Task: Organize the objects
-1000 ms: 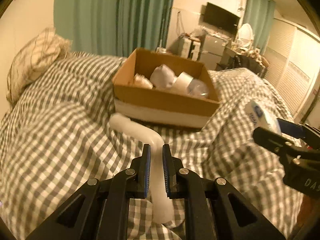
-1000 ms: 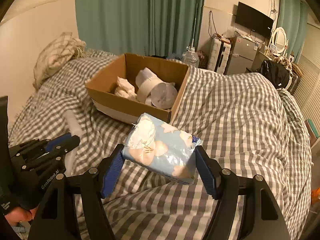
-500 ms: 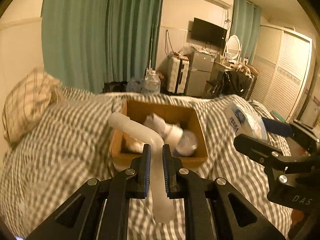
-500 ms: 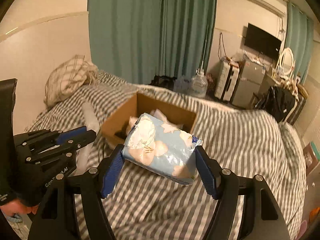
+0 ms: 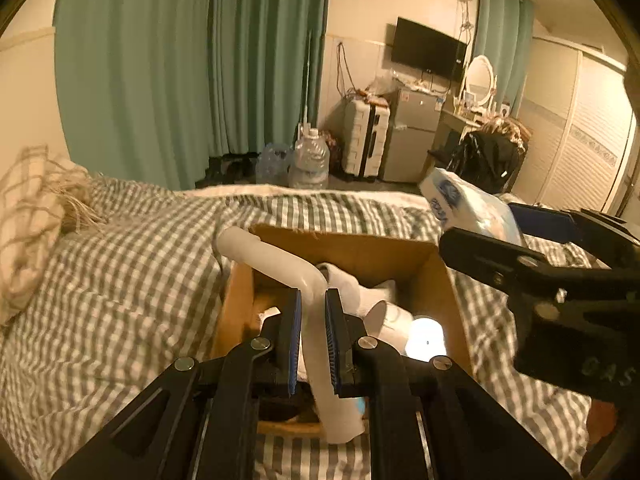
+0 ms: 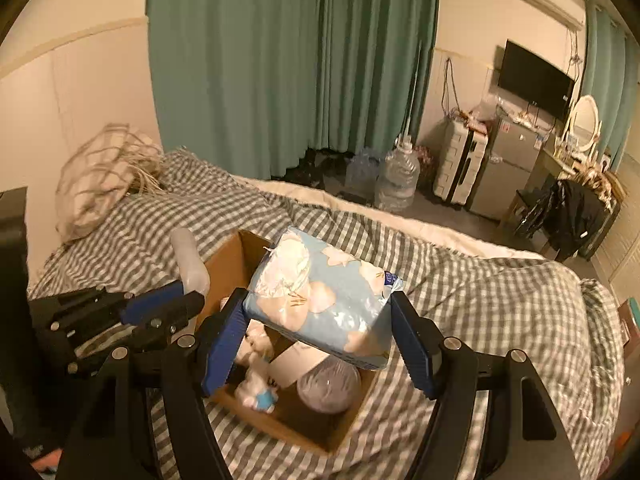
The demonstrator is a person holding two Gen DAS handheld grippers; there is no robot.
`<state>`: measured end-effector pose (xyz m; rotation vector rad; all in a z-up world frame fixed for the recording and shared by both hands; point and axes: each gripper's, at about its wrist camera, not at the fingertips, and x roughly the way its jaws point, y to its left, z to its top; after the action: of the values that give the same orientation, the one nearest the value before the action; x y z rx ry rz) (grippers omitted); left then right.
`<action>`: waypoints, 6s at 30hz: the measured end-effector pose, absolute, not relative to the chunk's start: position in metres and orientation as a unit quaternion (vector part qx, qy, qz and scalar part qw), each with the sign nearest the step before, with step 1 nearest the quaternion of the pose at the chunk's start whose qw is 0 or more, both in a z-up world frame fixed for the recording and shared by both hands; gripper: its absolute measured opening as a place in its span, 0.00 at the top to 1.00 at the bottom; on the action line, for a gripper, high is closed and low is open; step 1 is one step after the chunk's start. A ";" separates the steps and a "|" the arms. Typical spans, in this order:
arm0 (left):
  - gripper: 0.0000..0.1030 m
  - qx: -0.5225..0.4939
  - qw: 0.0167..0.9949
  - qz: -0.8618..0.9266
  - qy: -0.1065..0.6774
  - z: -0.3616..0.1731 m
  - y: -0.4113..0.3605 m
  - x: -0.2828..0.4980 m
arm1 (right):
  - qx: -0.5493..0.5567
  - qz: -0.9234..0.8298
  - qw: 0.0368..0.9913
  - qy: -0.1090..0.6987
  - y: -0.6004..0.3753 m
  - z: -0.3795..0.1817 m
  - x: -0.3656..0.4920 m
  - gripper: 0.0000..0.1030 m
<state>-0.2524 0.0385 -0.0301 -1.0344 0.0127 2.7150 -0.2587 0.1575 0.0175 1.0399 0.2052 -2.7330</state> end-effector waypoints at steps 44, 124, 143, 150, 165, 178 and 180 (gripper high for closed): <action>0.00 -0.190 0.080 0.978 -0.010 0.117 -0.001 -0.106 | 0.176 -0.984 0.016 0.009 0.227 0.150 -0.082 0.00; 0.00 -0.165 0.014 0.986 0.020 -0.021 0.003 -0.066 | 0.191 -0.981 -0.025 0.027 0.208 -0.005 -0.061 0.00; 0.00 -0.168 0.006 0.985 0.025 -0.020 0.005 -0.064 | 0.200 -0.979 -0.020 0.031 0.208 -0.009 -0.063 0.00; 0.00 -0.170 0.008 0.985 0.024 -0.020 0.006 -0.064 | 0.200 -0.979 -0.020 0.032 0.208 -0.009 -0.063 0.00; 0.00 -0.175 0.009 0.984 0.023 -0.020 0.006 -0.067 | 0.203 -0.978 -0.022 0.034 0.207 -0.010 -0.065 0.00; 0.00 -0.179 0.010 0.983 0.025 -0.022 0.006 -0.068 | 0.205 -0.978 -0.021 0.035 0.207 -0.011 -0.065 0.00; 0.00 -0.180 0.011 0.983 0.024 -0.022 0.005 -0.068 | 0.205 -0.978 -0.021 0.035 0.207 -0.011 -0.066 0.00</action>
<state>-0.0677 0.0052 -0.0220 -0.5627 0.0750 3.0673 -0.0655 0.2066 -0.0111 0.6537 0.1104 -3.1141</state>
